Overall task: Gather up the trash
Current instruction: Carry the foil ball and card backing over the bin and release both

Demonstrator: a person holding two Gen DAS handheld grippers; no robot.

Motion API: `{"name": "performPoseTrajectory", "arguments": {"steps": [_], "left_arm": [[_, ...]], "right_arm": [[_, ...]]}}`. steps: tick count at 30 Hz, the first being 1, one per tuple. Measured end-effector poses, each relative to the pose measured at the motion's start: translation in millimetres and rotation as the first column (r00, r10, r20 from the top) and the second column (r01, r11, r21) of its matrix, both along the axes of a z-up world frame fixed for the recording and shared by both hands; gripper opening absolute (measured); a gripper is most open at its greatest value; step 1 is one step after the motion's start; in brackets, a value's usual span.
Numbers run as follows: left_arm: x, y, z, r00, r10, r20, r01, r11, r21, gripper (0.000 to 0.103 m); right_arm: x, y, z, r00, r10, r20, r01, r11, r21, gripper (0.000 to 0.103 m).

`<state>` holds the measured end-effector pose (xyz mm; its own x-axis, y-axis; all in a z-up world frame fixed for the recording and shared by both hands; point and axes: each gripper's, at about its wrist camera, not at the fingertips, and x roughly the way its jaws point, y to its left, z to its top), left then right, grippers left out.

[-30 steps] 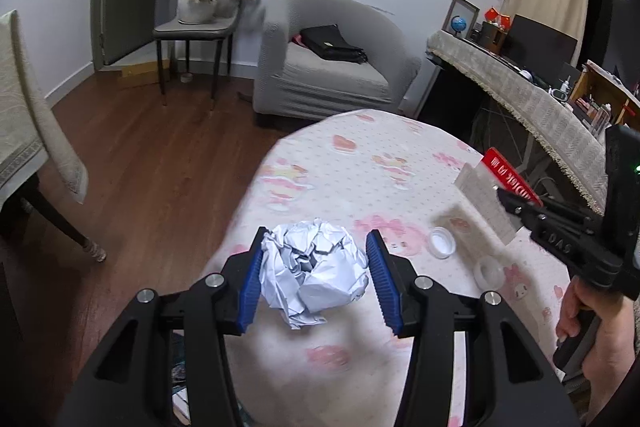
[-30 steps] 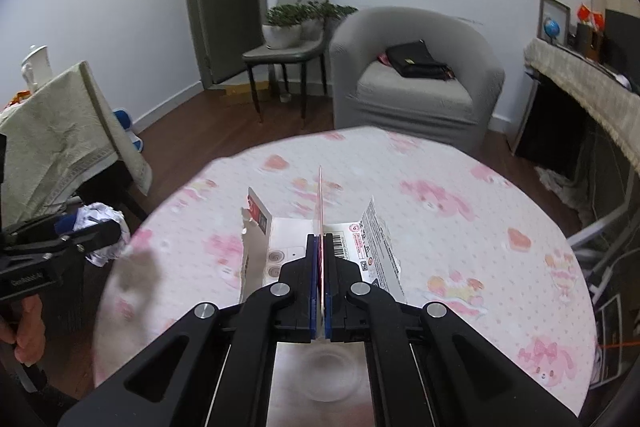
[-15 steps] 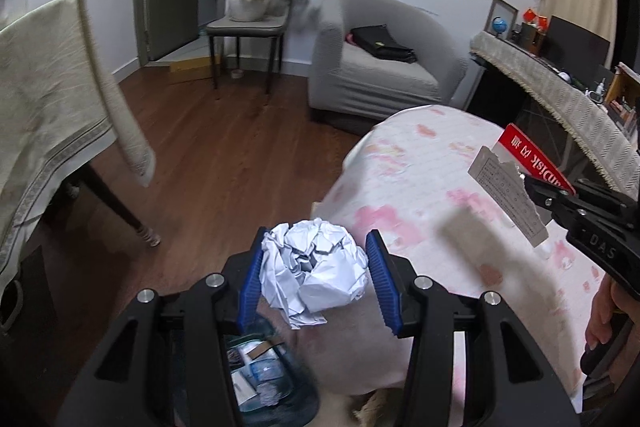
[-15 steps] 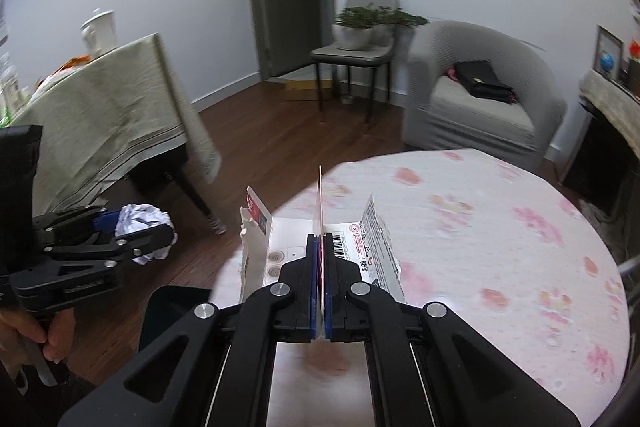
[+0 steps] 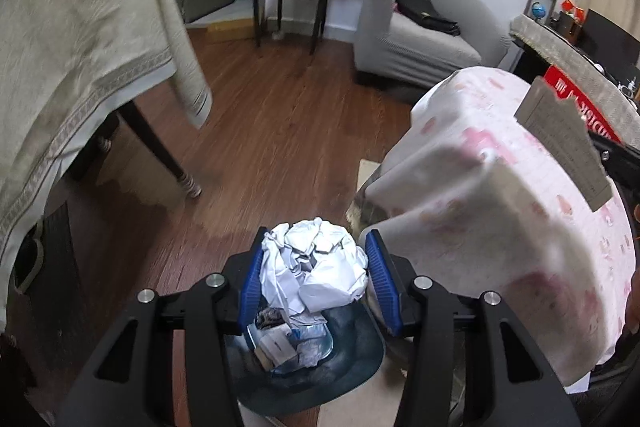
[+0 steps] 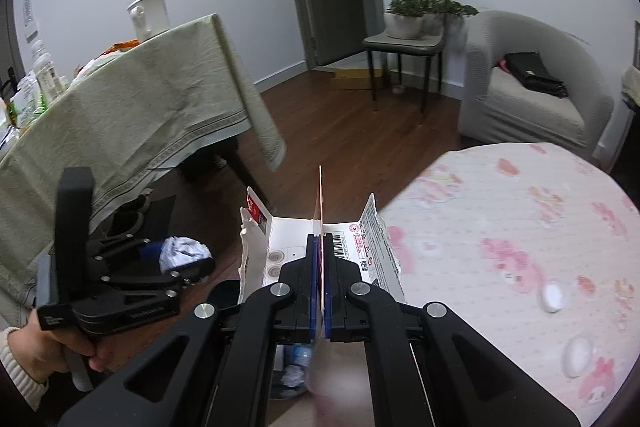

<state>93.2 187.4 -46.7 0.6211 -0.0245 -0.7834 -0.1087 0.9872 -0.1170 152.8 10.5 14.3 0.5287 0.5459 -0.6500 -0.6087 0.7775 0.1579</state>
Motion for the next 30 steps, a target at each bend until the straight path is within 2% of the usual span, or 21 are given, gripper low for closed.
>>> {"name": "performPoseTrajectory", "arguments": {"steps": [6, 14, 23, 30], "left_arm": [[-10, 17, -16, 0.998, 0.024, -0.049, -0.025, 1.0, -0.016, 0.051], [-16, 28, -62, 0.984, 0.026, -0.177, -0.027, 1.0, 0.001, 0.051], [-24, 46, -113, 0.948, 0.039, -0.315, -0.045, 0.999, -0.011, 0.051], [-36, 48, -144, 0.915, 0.014, -0.404, -0.012, 1.0, 0.008, 0.051]], "right_arm": [[-15, 36, -12, 0.998, 0.055, -0.023, -0.056, 0.998, -0.037, 0.002], [-29, 80, -39, 0.99, 0.125, -0.065, -0.132, 0.985, -0.114, 0.002], [-26, 106, -74, 0.979, 0.137, -0.148, -0.159, 0.975, -0.152, 0.002], [-25, 124, -95, 0.968, 0.151, -0.199, -0.186, 0.968, -0.167, 0.002]]}}
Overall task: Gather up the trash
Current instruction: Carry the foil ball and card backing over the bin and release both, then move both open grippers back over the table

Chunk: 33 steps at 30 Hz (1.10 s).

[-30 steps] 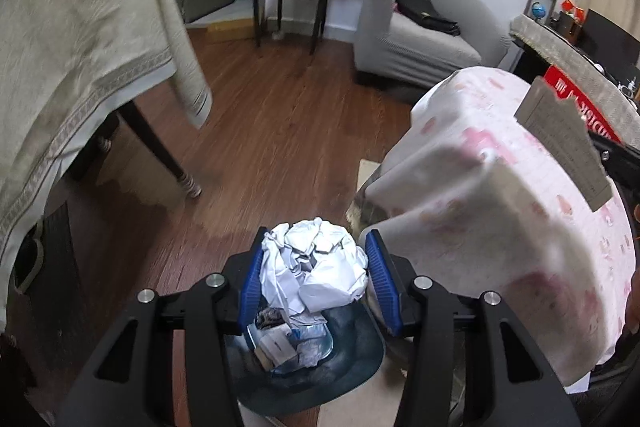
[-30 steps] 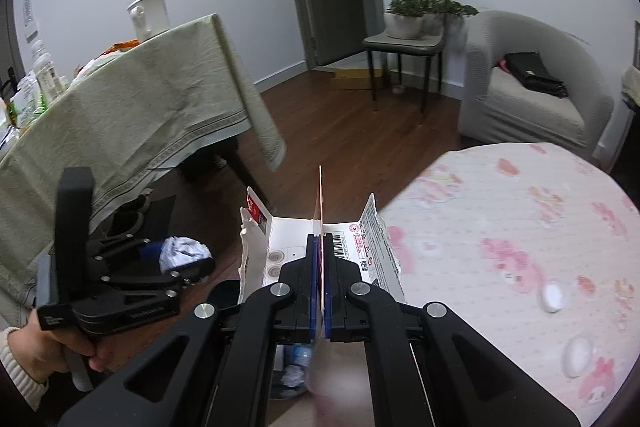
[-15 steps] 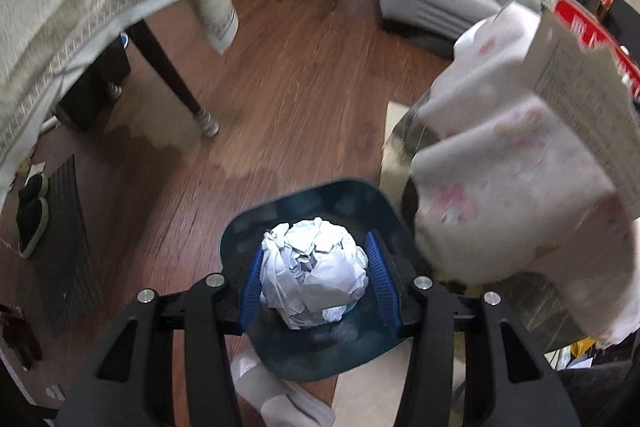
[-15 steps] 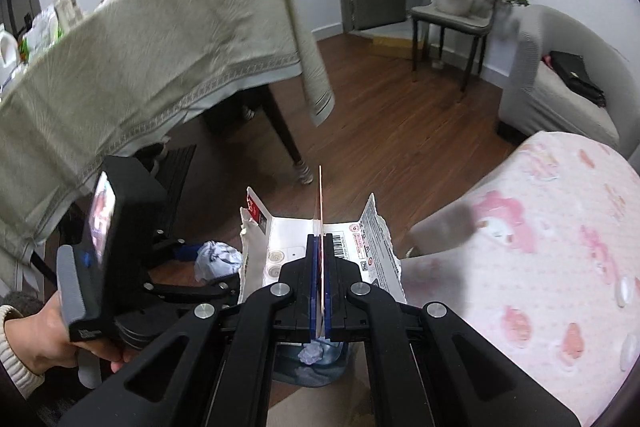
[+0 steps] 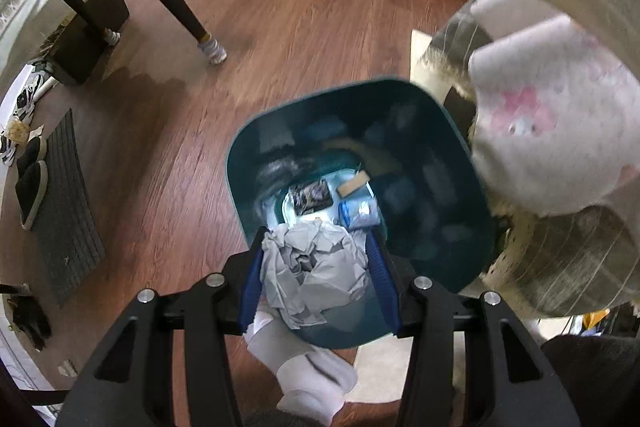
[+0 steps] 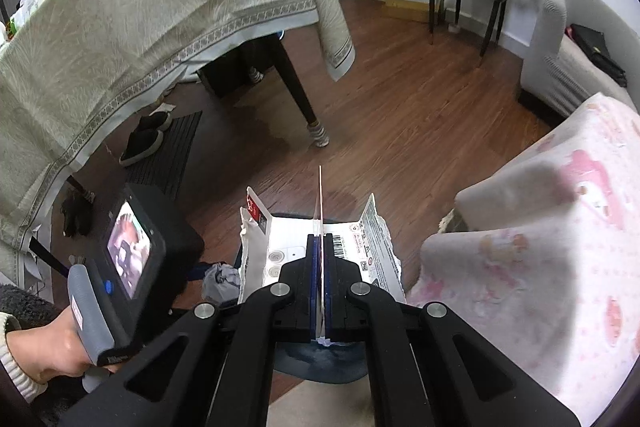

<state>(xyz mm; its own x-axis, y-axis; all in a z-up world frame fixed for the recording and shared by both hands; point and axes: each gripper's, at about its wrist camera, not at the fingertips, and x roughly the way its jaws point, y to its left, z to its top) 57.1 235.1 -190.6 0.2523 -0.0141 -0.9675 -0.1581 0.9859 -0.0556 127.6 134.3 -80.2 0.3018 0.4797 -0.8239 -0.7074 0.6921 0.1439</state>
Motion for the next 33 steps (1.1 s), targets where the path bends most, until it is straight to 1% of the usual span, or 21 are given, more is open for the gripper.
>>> {"name": "performPoseTrajectory", "arguments": {"steps": [3, 6, 11, 15, 19, 24, 26, 32, 33], "left_arm": [[-3, -1, -8, 0.999, -0.033, -0.032, 0.032, 0.999, -0.017, 0.055], [-5, 2, -8, 0.998, -0.047, -0.028, 0.047, 0.999, -0.002, 0.059], [-10, 15, -1, 1.0, -0.011, -0.009, 0.011, 1.0, -0.008, 0.061], [-13, 23, 11, 1.0, 0.003, 0.025, -0.003, 1.0, -0.003, 0.06], [-16, 33, 34, 0.995, 0.034, 0.097, -0.033, 0.999, -0.008, 0.06], [-22, 40, 64, 0.981, 0.052, 0.187, -0.055, 0.998, 0.006, 0.056], [-23, 41, 75, 0.975, 0.053, 0.215, -0.057, 0.998, 0.013, 0.051], [-25, 40, 101, 0.958, 0.056, 0.282, -0.056, 0.998, -0.007, 0.039], [-24, 40, 106, 0.955, 0.056, 0.293, -0.056, 0.998, -0.01, 0.039]], "right_arm": [[1, 6, -11, 1.0, 0.004, -0.031, -0.004, 1.0, -0.011, 0.002], [2, 11, -24, 0.998, 0.004, -0.062, -0.006, 1.0, -0.029, 0.002], [6, 17, -48, 0.995, -0.005, -0.101, -0.001, 0.998, -0.063, 0.002], [7, 25, -67, 0.991, -0.009, -0.131, -0.003, 0.996, -0.092, 0.002], [7, 31, -80, 0.989, -0.006, -0.15, -0.011, 0.993, -0.116, 0.002], [6, 39, -93, 0.986, -0.002, -0.166, -0.021, 0.99, -0.14, 0.002], [7, 41, -99, 0.984, -0.001, -0.178, -0.026, 0.988, -0.154, 0.002], [3, 49, -115, 0.98, 0.014, -0.199, -0.052, 0.98, -0.19, 0.003], [4, 50, -116, 0.98, 0.016, -0.2, -0.055, 0.979, -0.195, 0.003]]}}
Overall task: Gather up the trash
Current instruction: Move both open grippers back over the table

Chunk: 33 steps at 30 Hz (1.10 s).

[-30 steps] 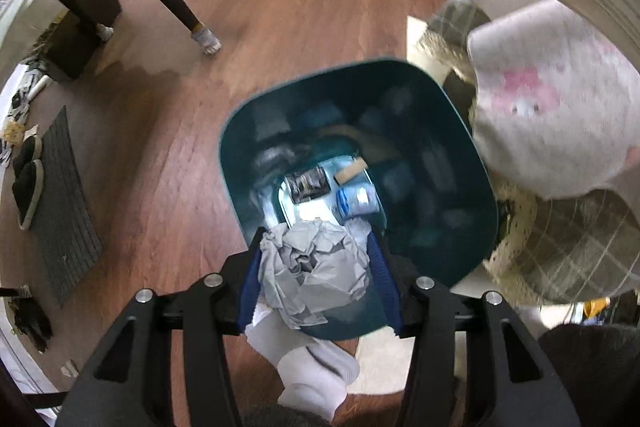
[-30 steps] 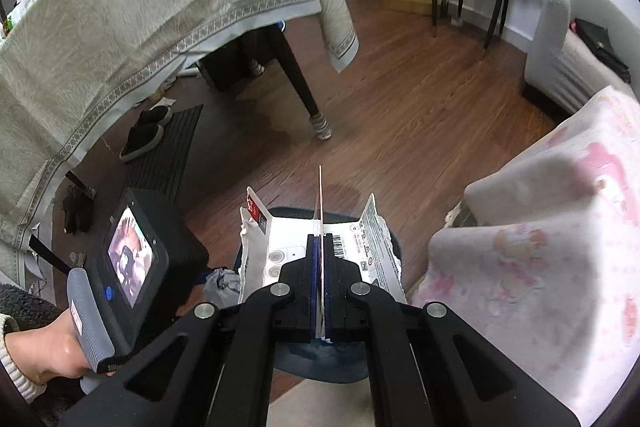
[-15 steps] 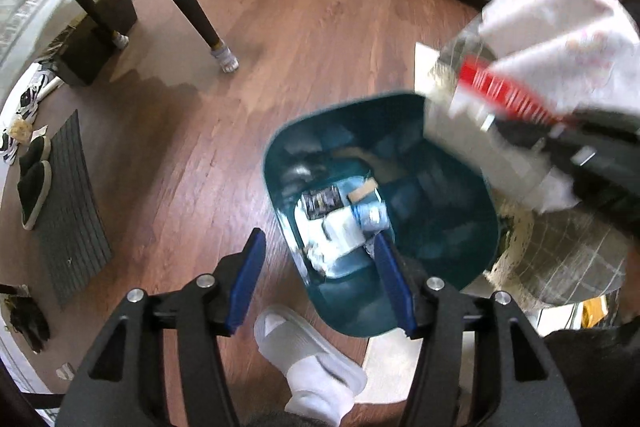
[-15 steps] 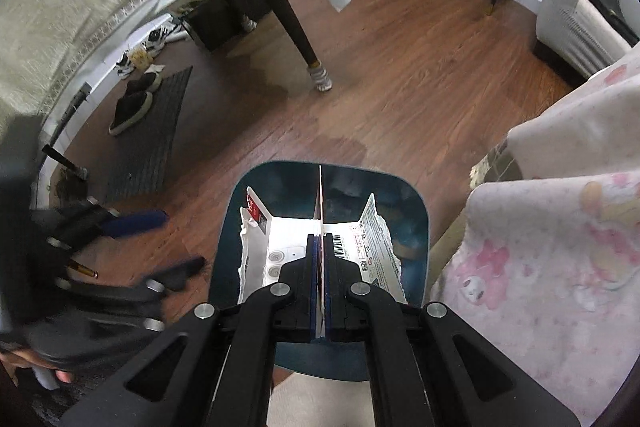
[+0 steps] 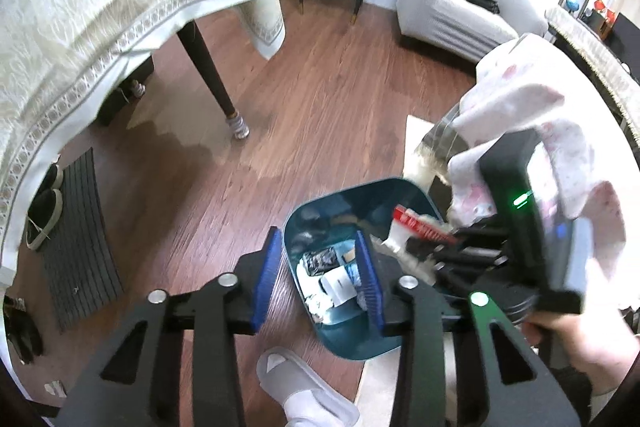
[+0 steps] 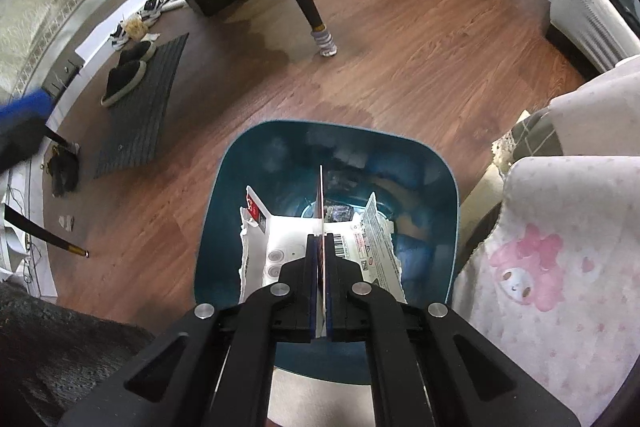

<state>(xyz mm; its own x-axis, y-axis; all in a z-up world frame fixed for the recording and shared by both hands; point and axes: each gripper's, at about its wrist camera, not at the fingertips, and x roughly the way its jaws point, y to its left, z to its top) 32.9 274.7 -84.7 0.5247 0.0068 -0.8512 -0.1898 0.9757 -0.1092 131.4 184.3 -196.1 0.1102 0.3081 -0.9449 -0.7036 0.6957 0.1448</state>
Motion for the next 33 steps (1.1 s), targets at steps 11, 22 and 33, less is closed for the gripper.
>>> {"name": "performPoseTrajectory", "arguments": {"steps": [11, 22, 33], "left_arm": [[-3, -5, 43, 0.992, -0.01, 0.124, 0.013, 1.0, -0.02, 0.038], [0, -7, 78, 0.978, 0.022, 0.208, -0.015, 0.999, -0.032, 0.038], [8, -29, 111, 0.955, 0.016, 0.296, -0.015, 1.0, -0.007, 0.039]], "right_arm": [[-6, -3, -10, 1.0, 0.005, 0.004, -0.005, 0.999, -0.045, 0.074], [-14, -15, 44, 0.997, 0.041, 0.068, -0.047, 0.996, 0.079, 0.064], [-25, -47, 136, 0.973, 0.044, 0.225, -0.098, 0.968, 0.233, 0.053]]}}
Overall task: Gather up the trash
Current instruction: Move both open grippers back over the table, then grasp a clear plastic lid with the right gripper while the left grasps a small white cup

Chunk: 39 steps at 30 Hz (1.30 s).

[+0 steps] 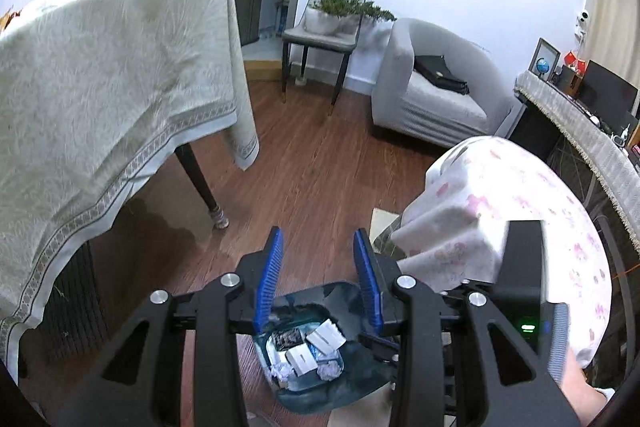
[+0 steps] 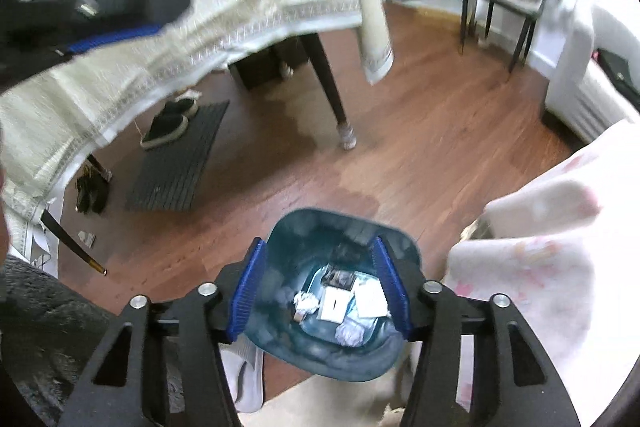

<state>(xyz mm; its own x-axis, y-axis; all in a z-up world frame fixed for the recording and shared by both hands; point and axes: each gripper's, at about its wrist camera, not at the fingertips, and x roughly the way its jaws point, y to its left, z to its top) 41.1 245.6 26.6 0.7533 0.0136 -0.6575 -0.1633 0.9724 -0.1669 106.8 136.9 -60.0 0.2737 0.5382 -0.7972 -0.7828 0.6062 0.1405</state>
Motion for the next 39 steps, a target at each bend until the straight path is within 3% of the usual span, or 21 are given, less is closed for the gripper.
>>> {"name": "performPoseTrajectory", "arguments": {"steps": [8, 15, 26, 39], "left_arm": [[15, -30, 20, 0.999, -0.026, 0.048, 0.025, 1.0, 0.01, 0.044], [38, -76, 18, 0.994, -0.098, 0.05, 0.096, 0.995, 0.04, 0.046], [67, -135, 14, 0.981, -0.187, 0.048, 0.184, 0.981, 0.053, 0.05], [98, -185, 6, 0.962, -0.269, 0.052, 0.264, 0.96, 0.091, 0.059]], "right_arm": [[12, -59, 45, 0.992, -0.087, 0.093, 0.081, 0.995, 0.065, 0.05], [24, -119, 67, 0.971, -0.189, 0.146, 0.178, 0.98, 0.087, 0.05], [48, -209, 75, 0.904, -0.357, 0.235, 0.356, 0.933, 0.052, 0.05], [61, -285, 62, 0.854, -0.468, 0.225, 0.478, 0.878, 0.01, 0.055]]}}
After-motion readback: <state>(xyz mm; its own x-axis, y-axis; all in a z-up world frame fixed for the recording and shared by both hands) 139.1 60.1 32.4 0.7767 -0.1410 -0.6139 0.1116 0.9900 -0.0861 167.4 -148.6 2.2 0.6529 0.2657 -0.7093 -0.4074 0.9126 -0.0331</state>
